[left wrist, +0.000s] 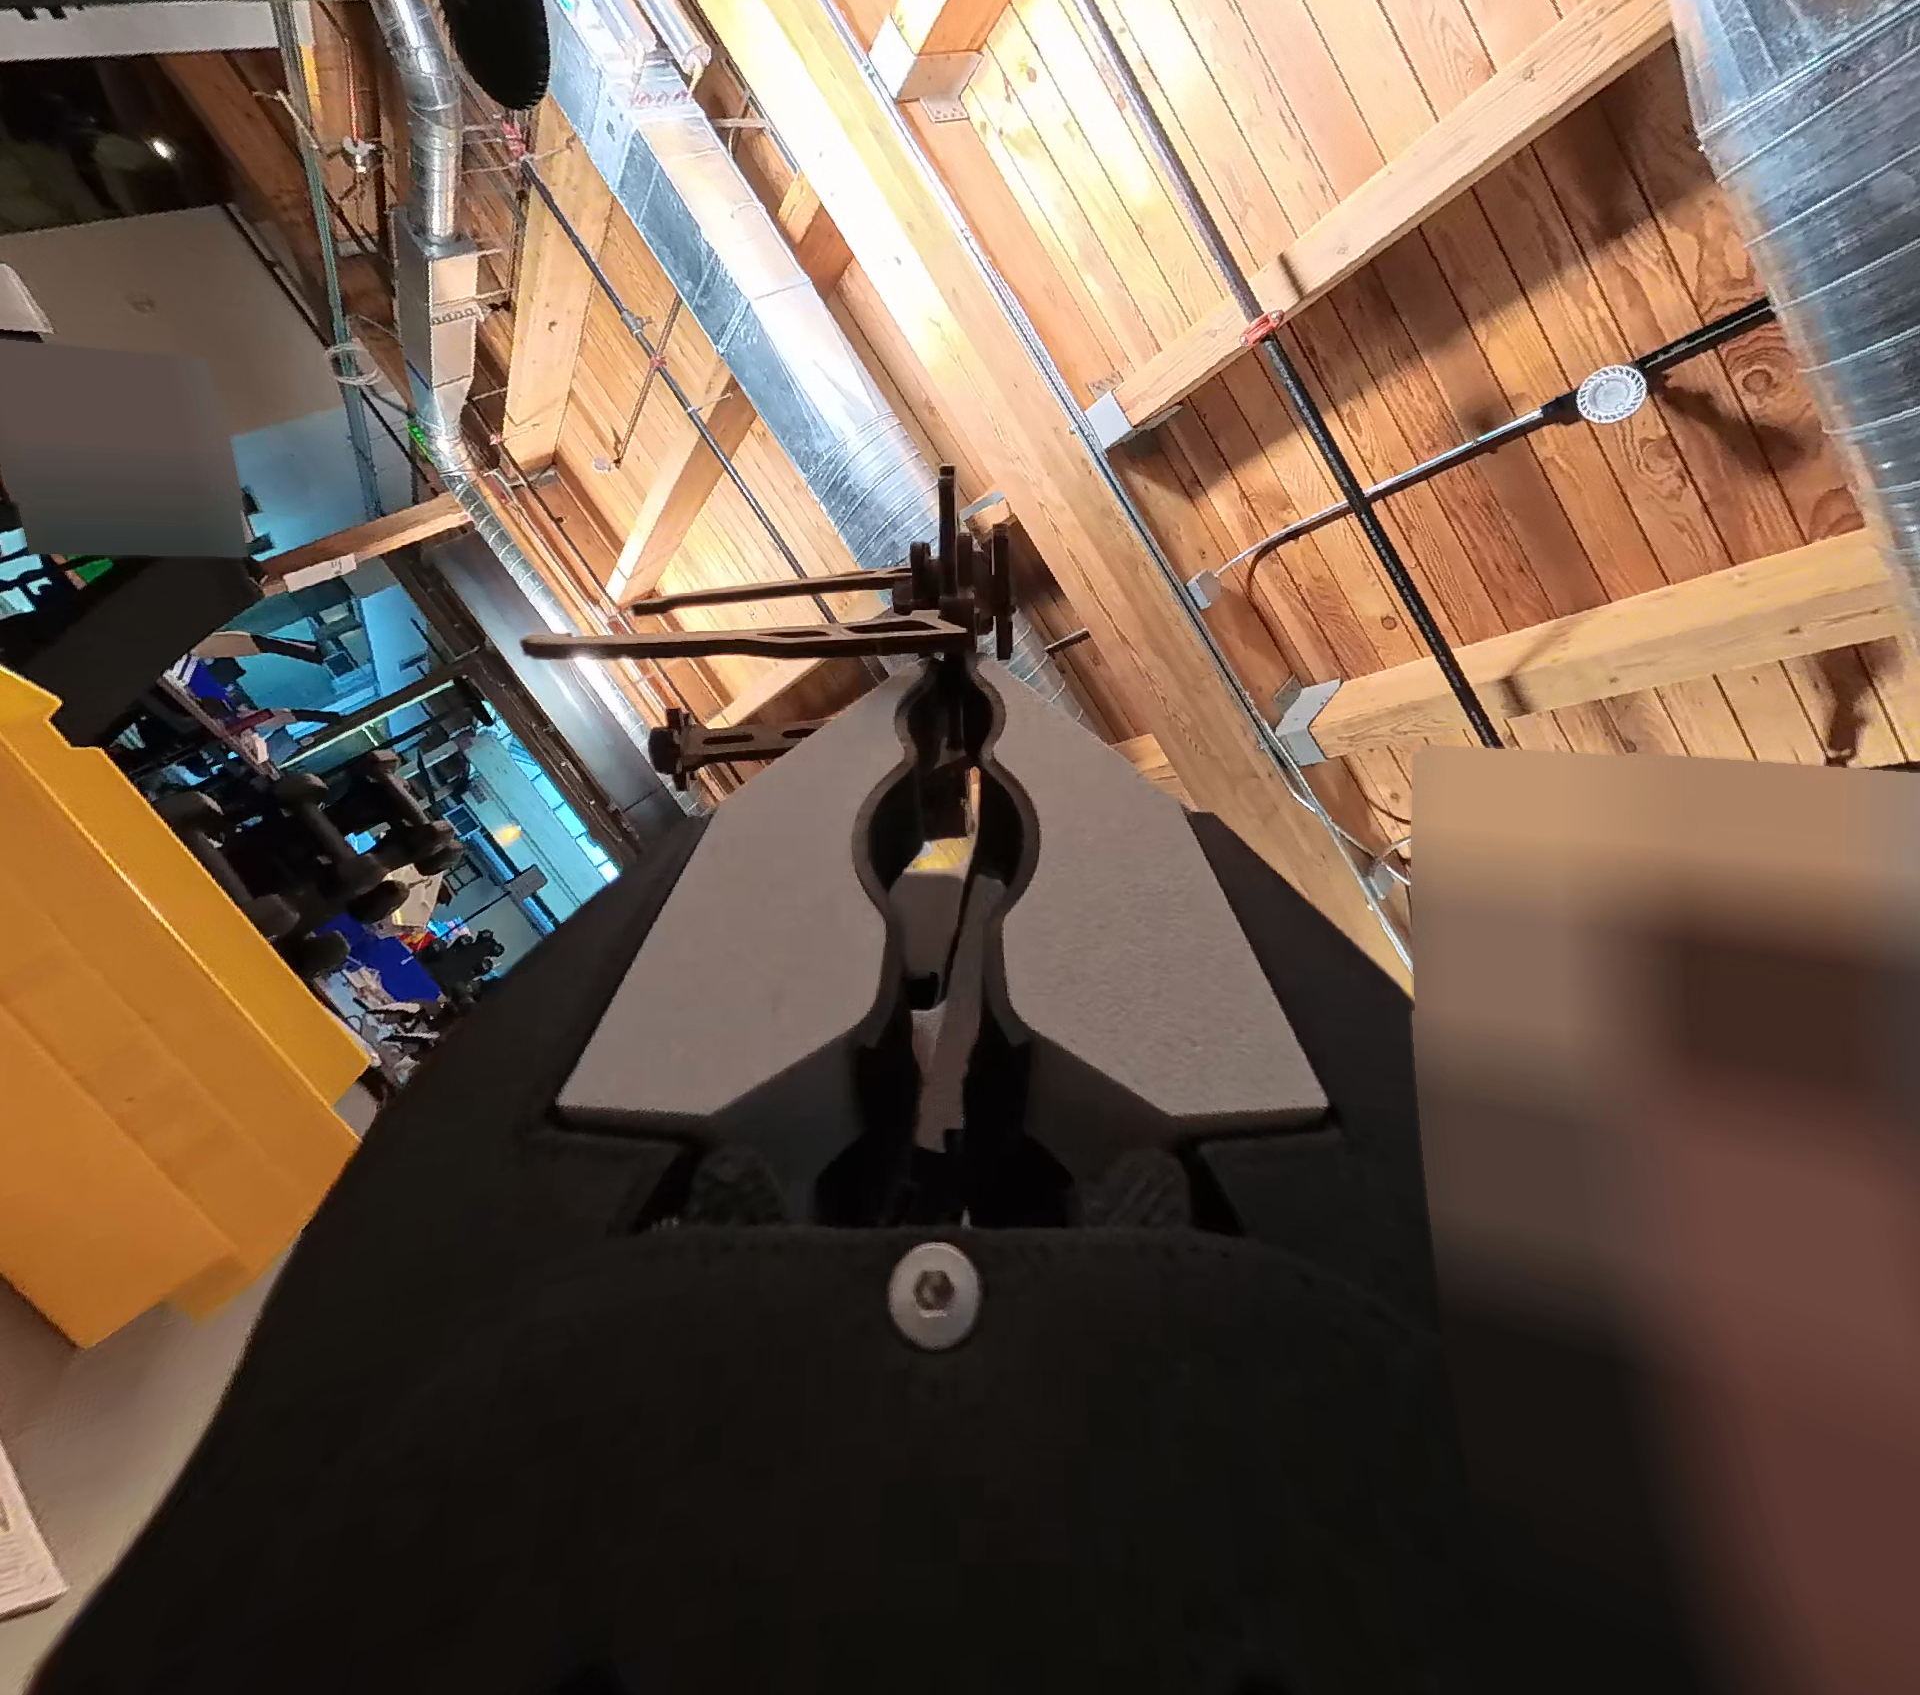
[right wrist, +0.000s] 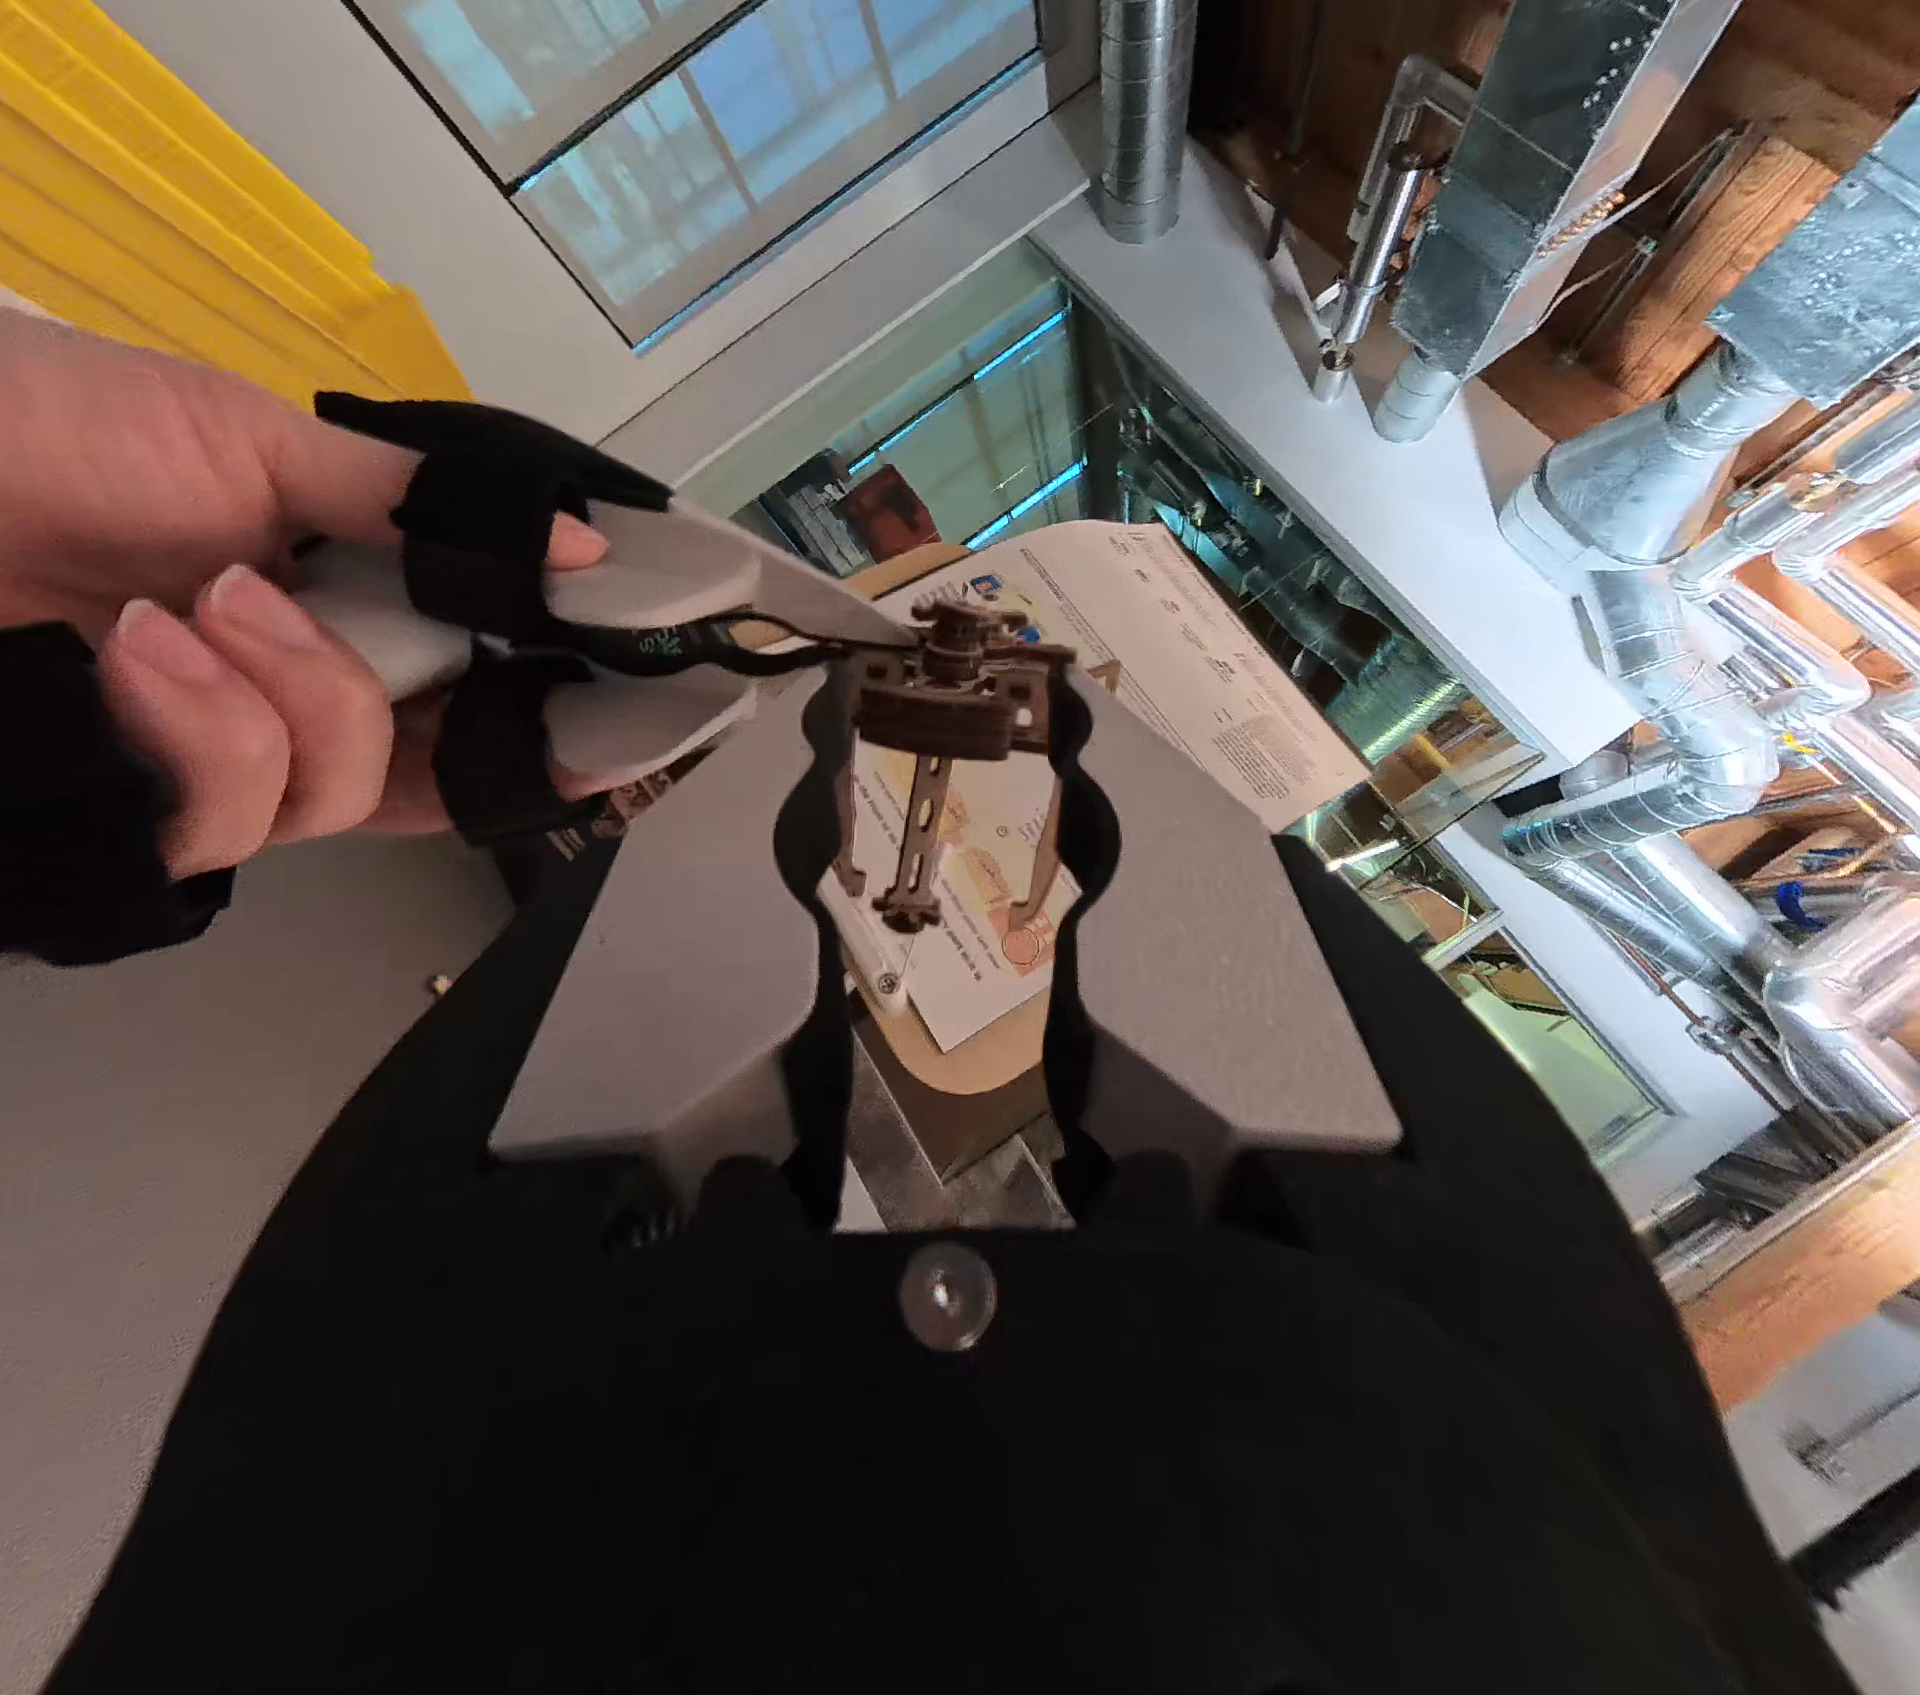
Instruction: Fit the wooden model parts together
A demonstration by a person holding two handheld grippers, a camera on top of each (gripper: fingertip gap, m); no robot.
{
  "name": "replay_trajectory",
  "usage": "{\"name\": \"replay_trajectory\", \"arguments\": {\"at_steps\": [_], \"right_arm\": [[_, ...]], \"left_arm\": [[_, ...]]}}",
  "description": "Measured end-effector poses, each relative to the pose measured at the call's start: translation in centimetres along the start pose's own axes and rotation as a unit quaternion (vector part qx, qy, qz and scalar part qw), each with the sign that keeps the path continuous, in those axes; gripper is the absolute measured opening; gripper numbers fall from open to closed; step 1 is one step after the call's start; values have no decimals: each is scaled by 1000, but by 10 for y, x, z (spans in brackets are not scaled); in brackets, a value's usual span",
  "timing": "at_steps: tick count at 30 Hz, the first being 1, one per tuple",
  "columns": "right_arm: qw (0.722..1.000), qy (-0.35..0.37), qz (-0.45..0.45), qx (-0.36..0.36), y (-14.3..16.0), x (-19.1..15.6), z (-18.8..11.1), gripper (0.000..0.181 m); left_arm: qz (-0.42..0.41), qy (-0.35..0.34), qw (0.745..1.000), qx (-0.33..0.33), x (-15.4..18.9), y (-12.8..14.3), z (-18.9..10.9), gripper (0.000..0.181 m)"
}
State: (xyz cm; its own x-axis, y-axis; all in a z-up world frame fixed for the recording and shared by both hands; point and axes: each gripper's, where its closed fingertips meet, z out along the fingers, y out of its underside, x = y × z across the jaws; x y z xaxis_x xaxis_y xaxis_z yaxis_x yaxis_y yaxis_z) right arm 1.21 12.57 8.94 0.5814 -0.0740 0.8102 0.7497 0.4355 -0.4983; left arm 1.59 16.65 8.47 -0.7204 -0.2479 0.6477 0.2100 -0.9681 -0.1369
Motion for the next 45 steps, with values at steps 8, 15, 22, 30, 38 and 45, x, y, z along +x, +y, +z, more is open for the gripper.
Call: {"name": "replay_trajectory", "arguments": {"at_steps": [8,15,22,30,38,45], "right_arm": [[999,-50,3,-6,3,-1,-3,36],[997,-76,-7,-20,8,5,-8,34],[998,-51,-21,-26,10,1,-4,26],[996,49,-68,-17,5,0,0,28],[998,-5,-54,-5,6,-3,-3,28],[998,-29,-47,-25,10,-1,-3,24]], "left_arm": [[7,9,1000,-14,3,3,2,0],[8,18,999,-39,5,14,6,0],[19,15,999,-35,5,13,5,0],[35,25,999,-27,12,7,5,0],[41,15,999,-30,8,5,4,0],[45,6,998,-36,4,7,4,0]]}}
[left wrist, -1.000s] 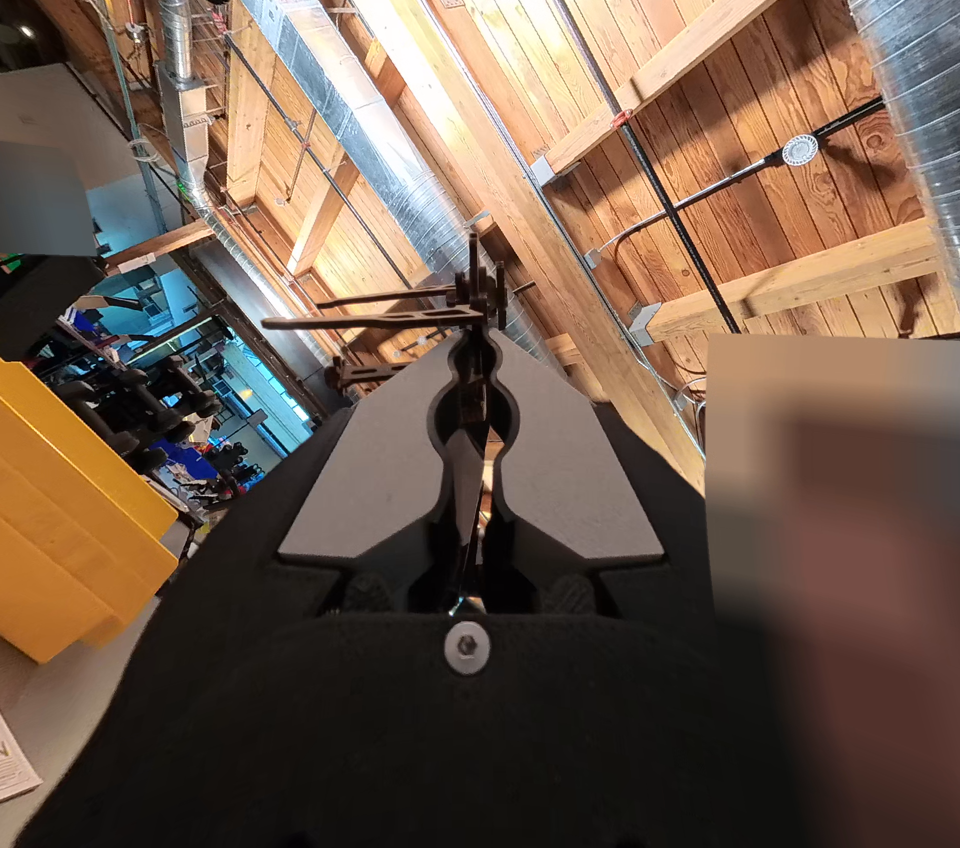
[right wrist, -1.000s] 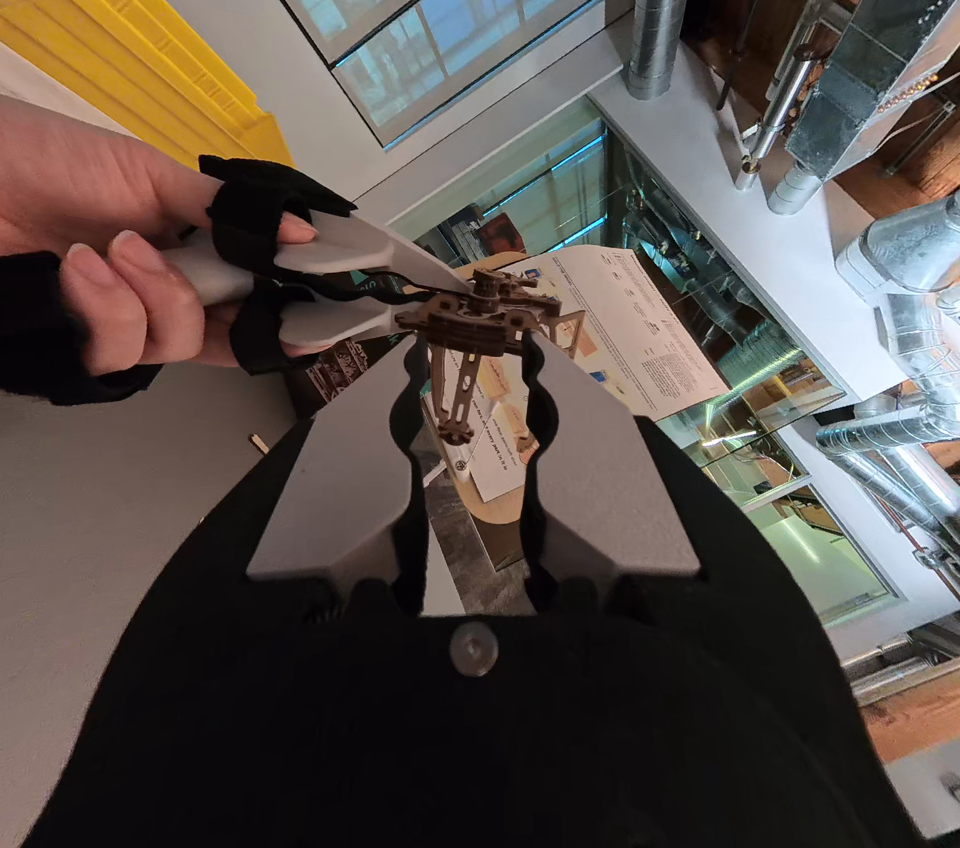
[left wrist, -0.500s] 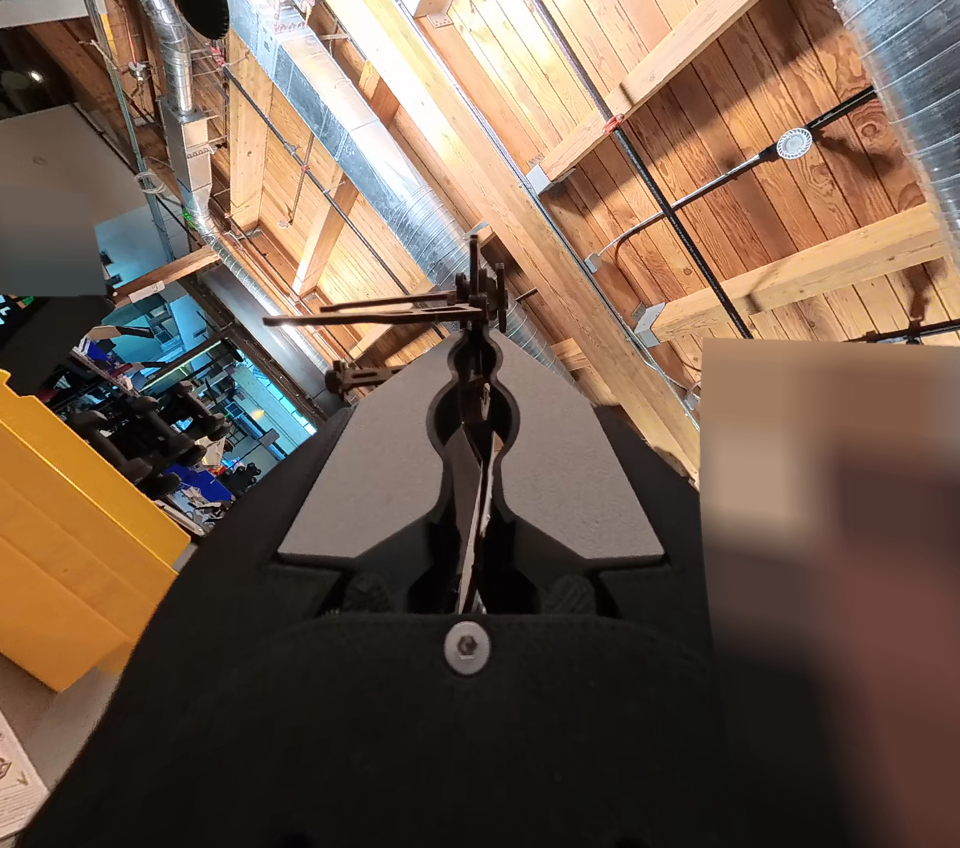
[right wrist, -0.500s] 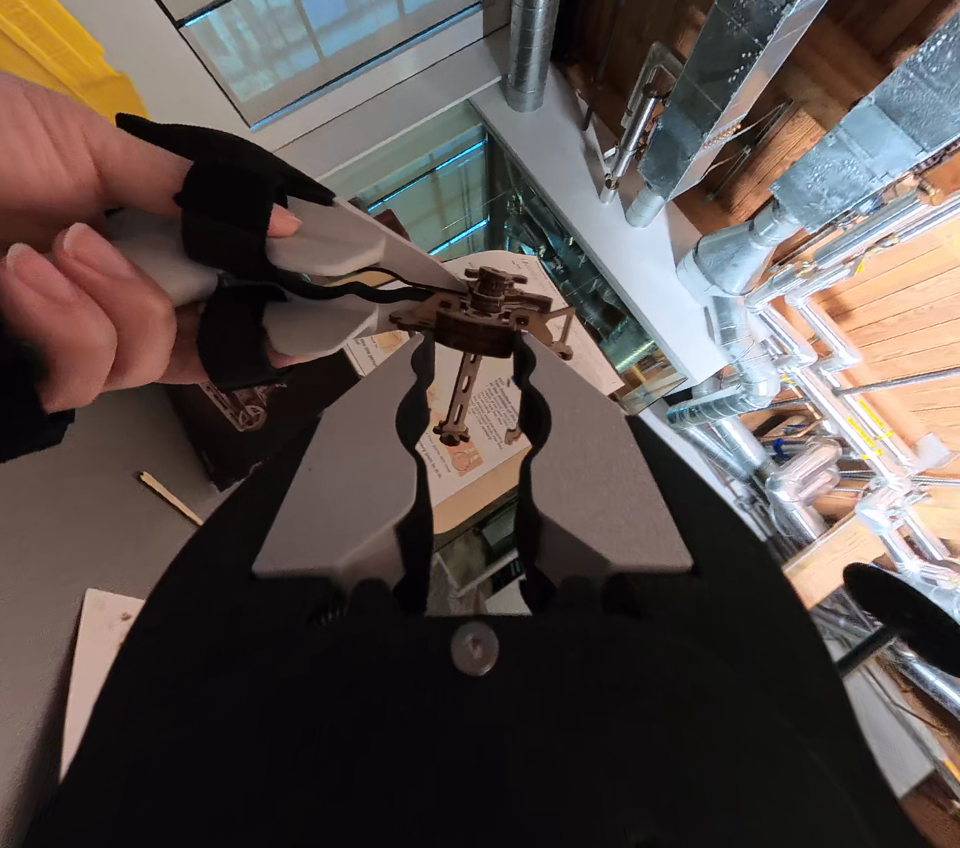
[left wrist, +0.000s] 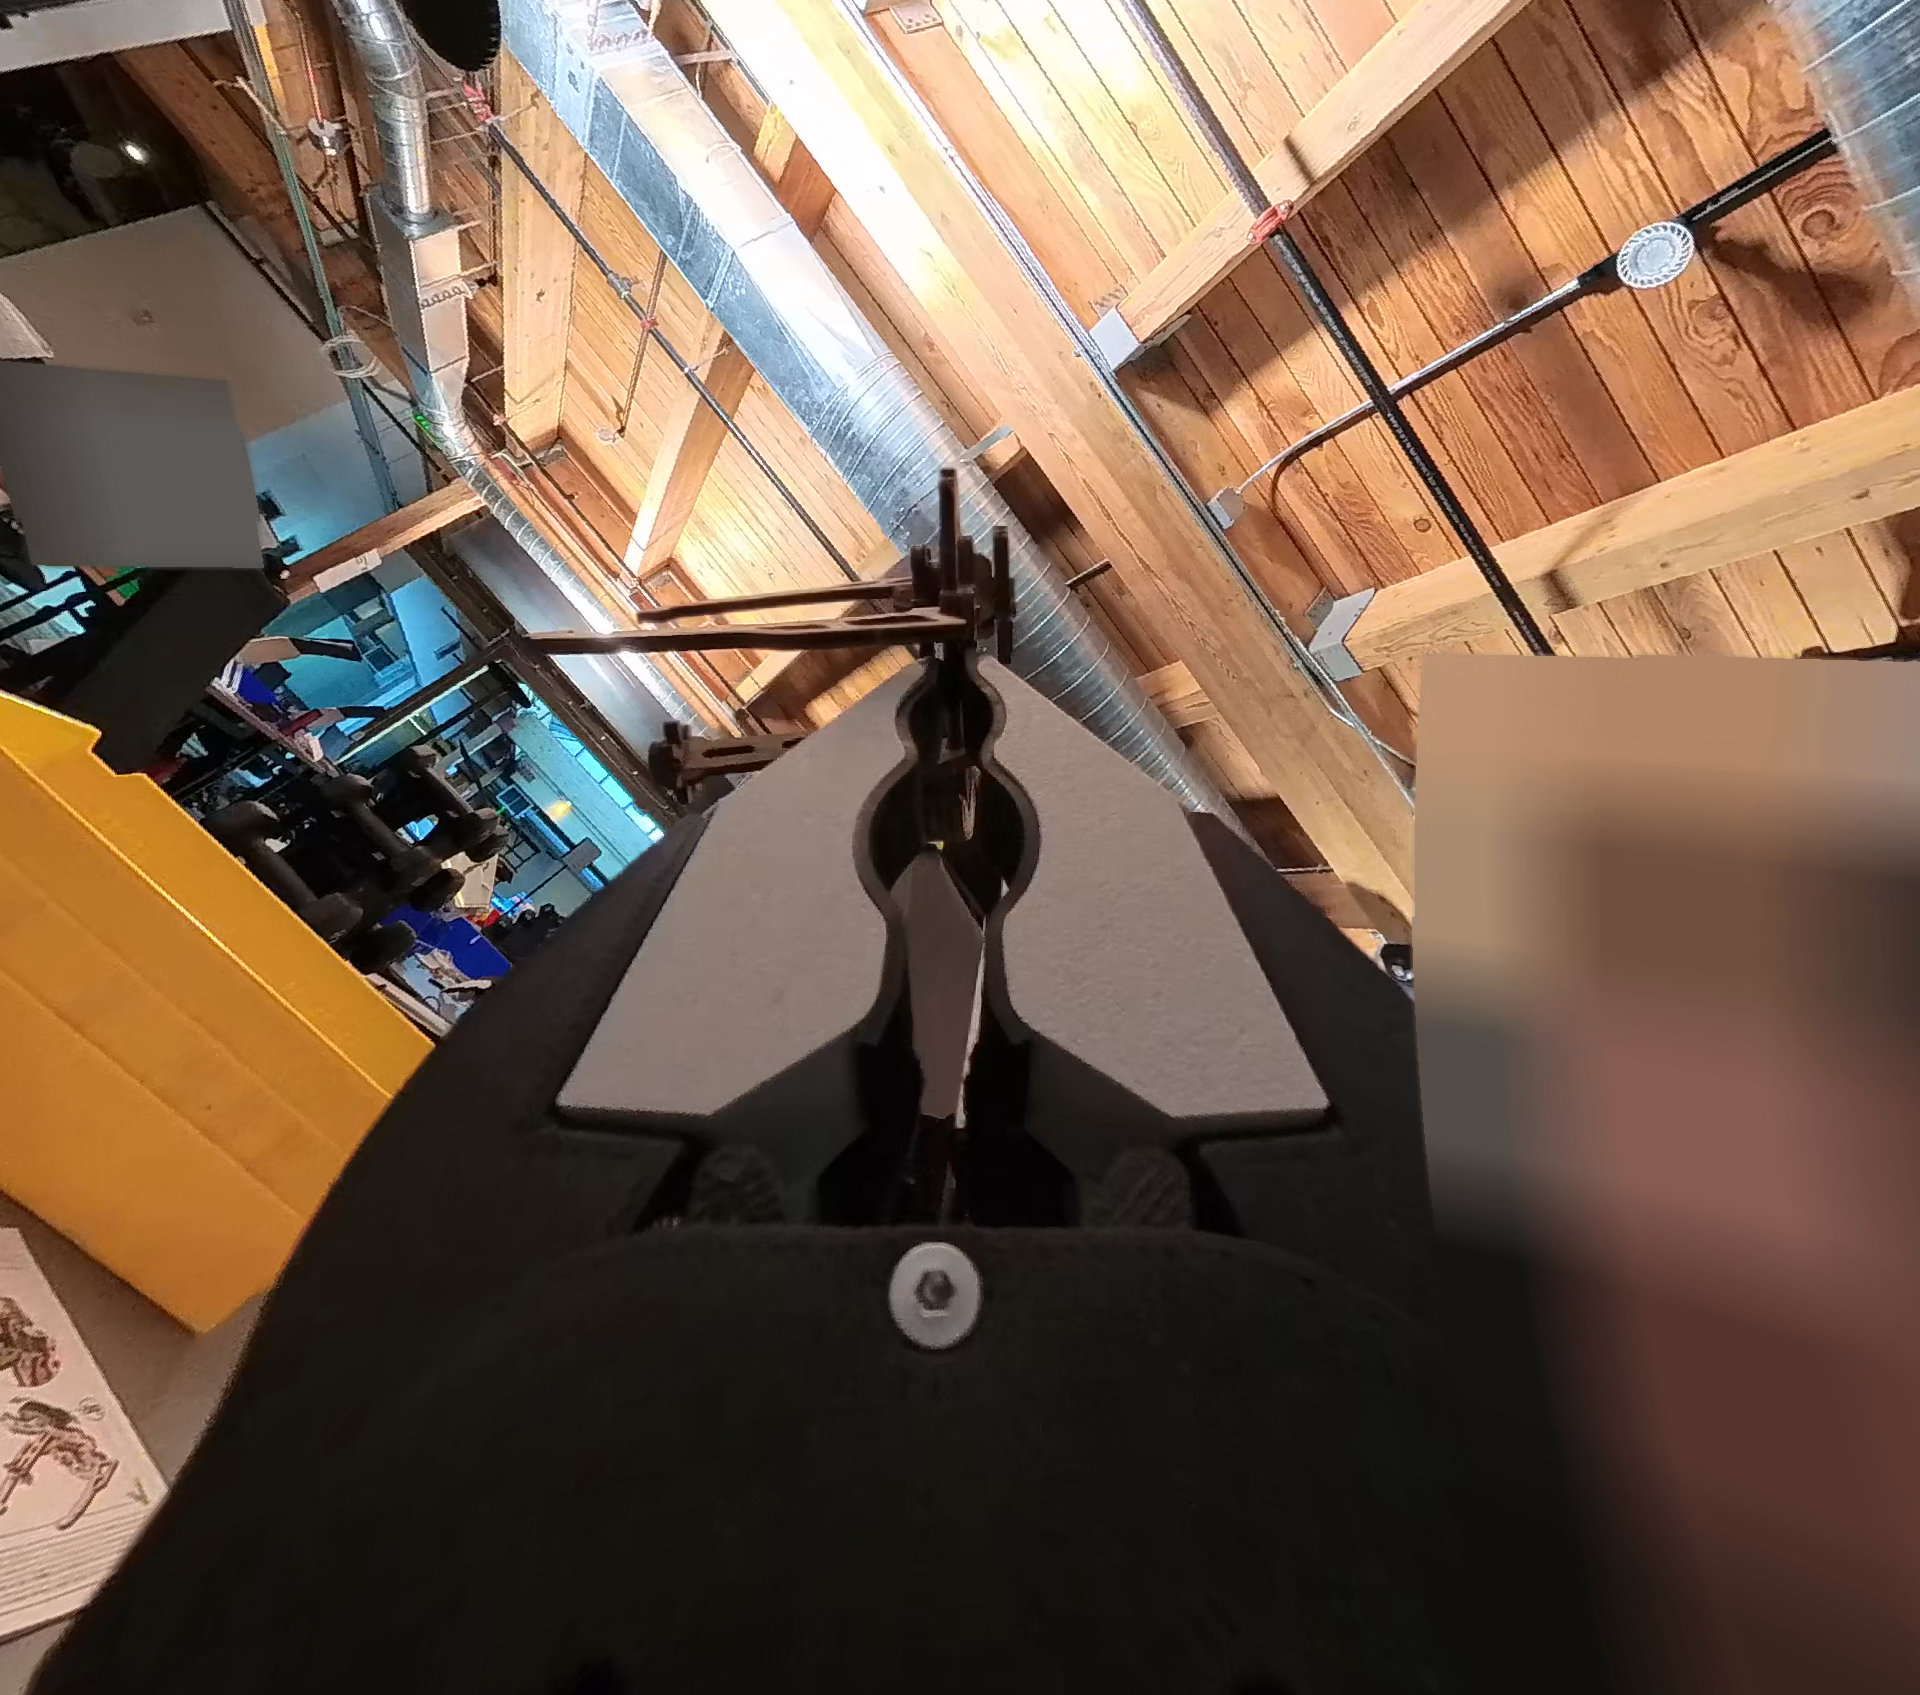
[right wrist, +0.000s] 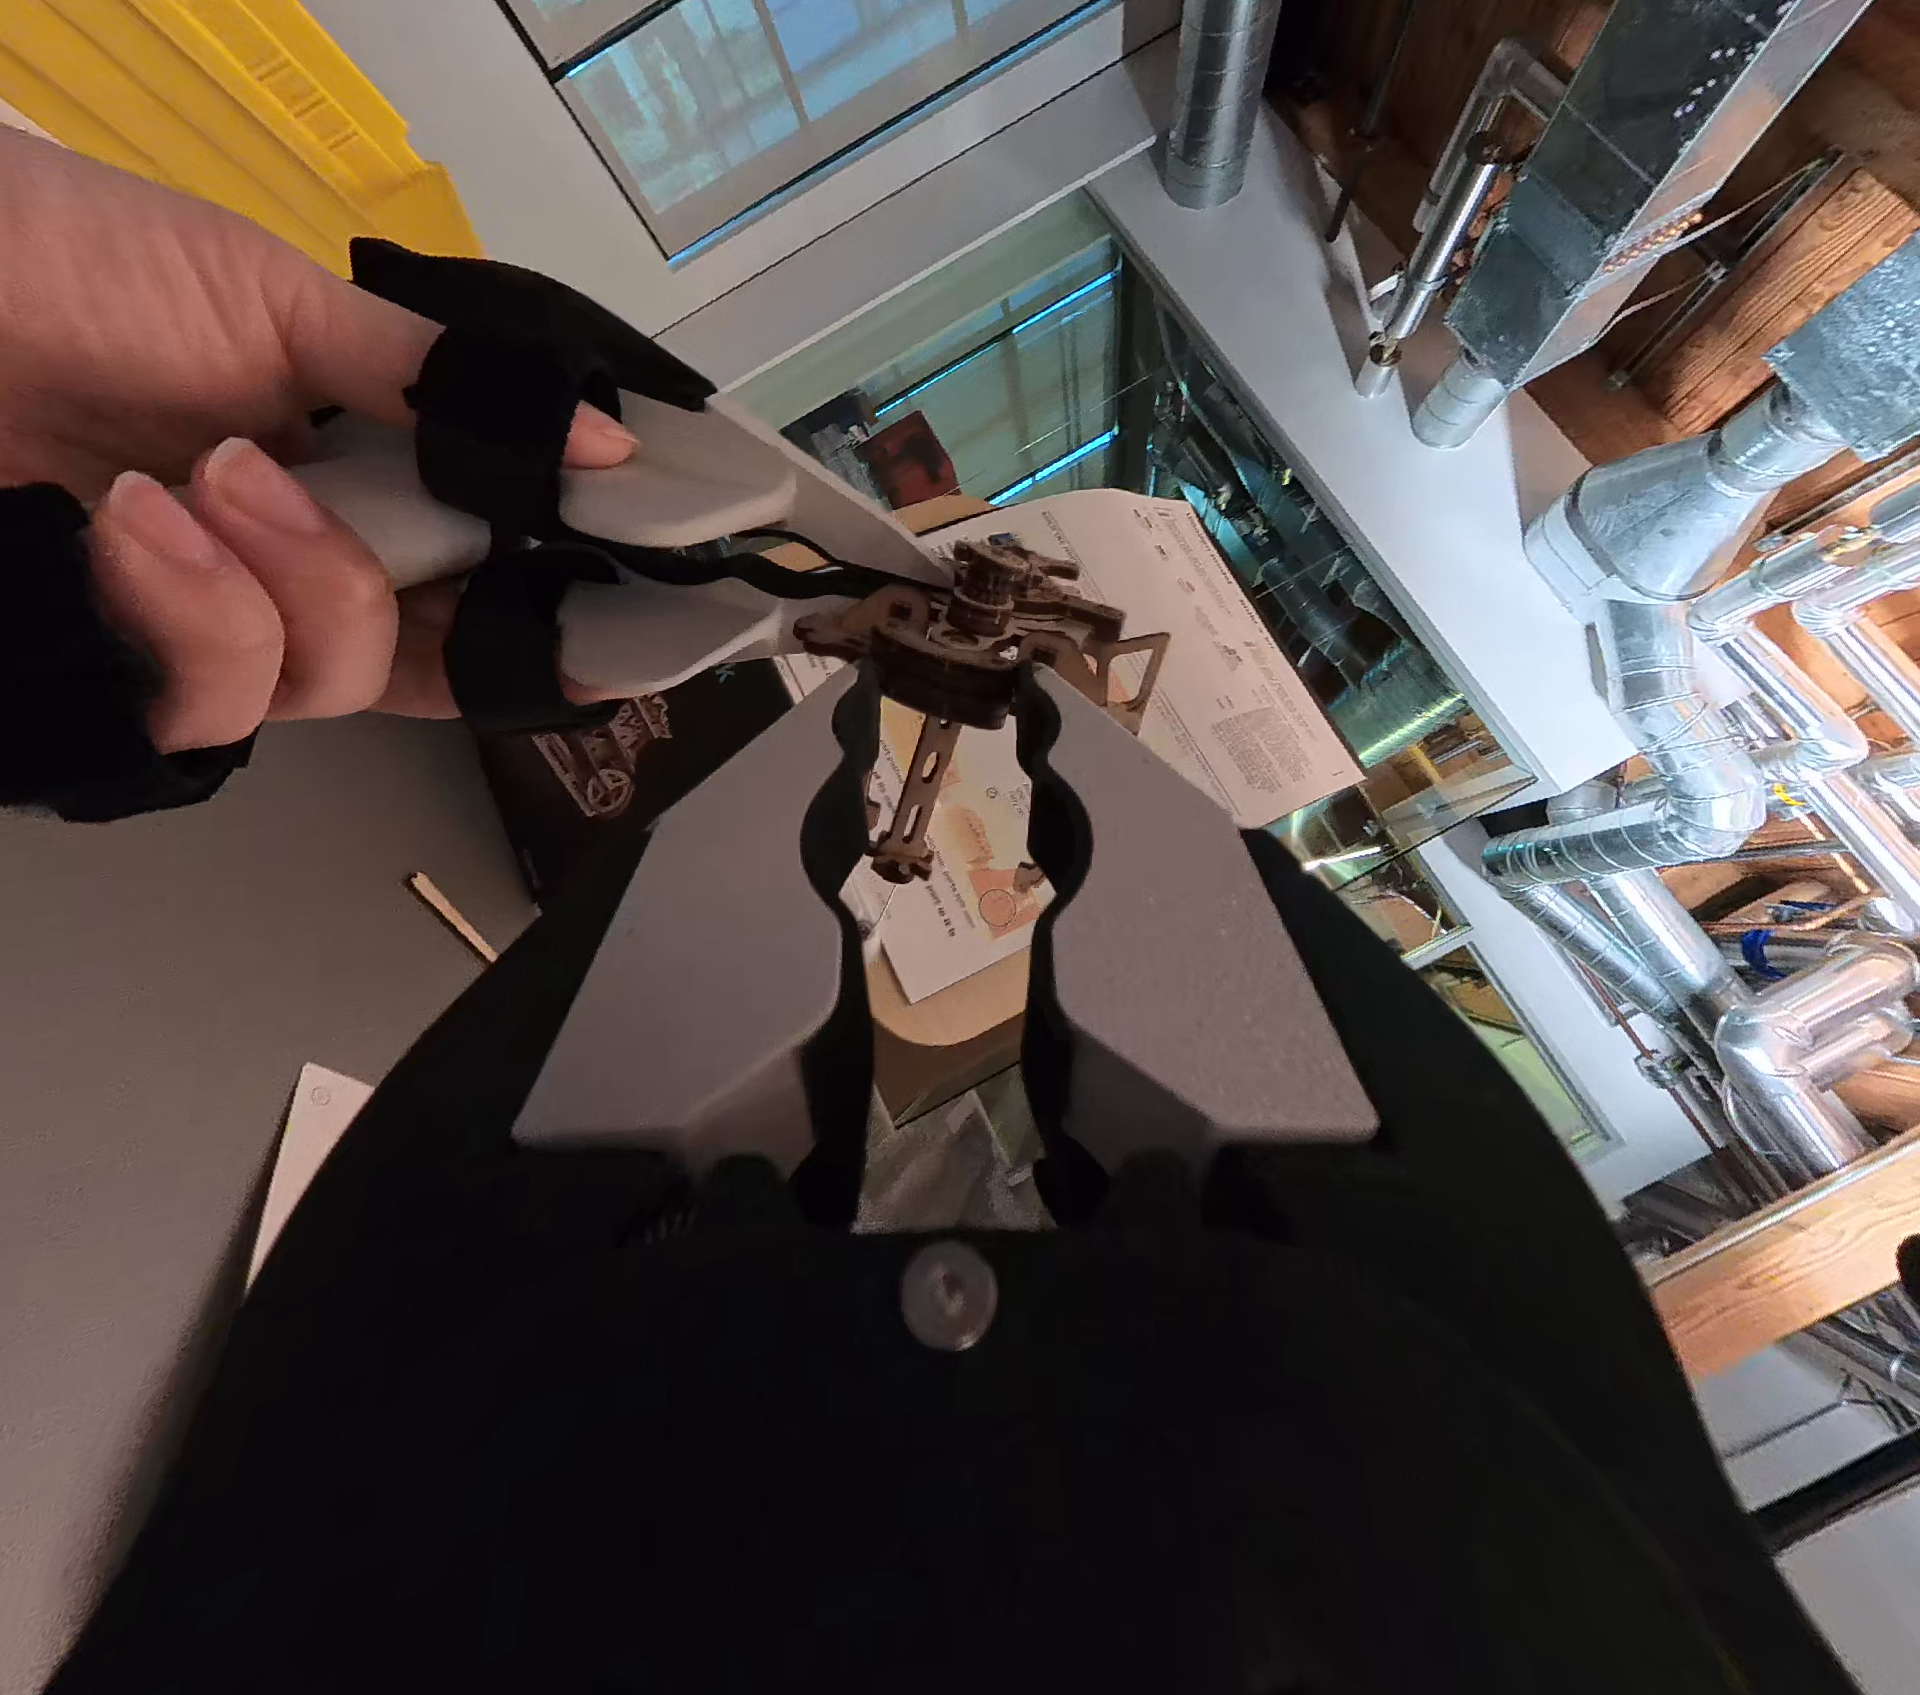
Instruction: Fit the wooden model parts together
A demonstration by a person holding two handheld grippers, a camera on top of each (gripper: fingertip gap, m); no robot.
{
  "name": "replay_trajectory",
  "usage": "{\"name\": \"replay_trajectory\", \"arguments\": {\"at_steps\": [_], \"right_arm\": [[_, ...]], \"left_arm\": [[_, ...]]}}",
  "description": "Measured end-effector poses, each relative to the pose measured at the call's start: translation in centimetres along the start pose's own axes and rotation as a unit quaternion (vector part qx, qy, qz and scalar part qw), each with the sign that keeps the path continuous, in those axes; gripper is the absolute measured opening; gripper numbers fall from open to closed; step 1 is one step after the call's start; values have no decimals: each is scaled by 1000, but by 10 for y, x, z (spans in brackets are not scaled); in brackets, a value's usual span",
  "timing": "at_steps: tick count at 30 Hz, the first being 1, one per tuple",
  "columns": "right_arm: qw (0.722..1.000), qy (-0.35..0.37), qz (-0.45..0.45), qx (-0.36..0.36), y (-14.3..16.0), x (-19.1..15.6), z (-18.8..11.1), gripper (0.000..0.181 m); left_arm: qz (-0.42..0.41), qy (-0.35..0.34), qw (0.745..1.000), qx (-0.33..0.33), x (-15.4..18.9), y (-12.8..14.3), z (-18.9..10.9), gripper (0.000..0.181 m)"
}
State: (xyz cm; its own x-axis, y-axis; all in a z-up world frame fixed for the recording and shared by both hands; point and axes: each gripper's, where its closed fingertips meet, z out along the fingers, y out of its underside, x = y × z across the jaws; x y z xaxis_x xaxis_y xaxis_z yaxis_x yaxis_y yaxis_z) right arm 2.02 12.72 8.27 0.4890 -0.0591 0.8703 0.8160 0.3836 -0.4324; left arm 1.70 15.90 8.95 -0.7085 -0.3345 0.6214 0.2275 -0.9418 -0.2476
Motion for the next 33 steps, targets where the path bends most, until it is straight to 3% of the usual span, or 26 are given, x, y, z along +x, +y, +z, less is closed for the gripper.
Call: {"name": "replay_trajectory", "arguments": {"at_steps": [5,14,20,27,33], "right_arm": [[1000,1,13,1,0,0,0,23],[997,75,-5,-1,-2,1,3,24],[998,69,3,4,1,0,3,22],[1000,11,-11,27,-5,-8,-1,20],[996,-70,33,-45,9,-4,1,26]], "left_arm": [[18,-4,1000,-2,1,0,0,0],[18,3,1000,10,5,-5,-1,0],[39,-4,999,3,3,-7,-2,0],[120,-6,993,-15,7,-18,-2,0],[257,-24,963,-76,10,-7,2,0]]}}
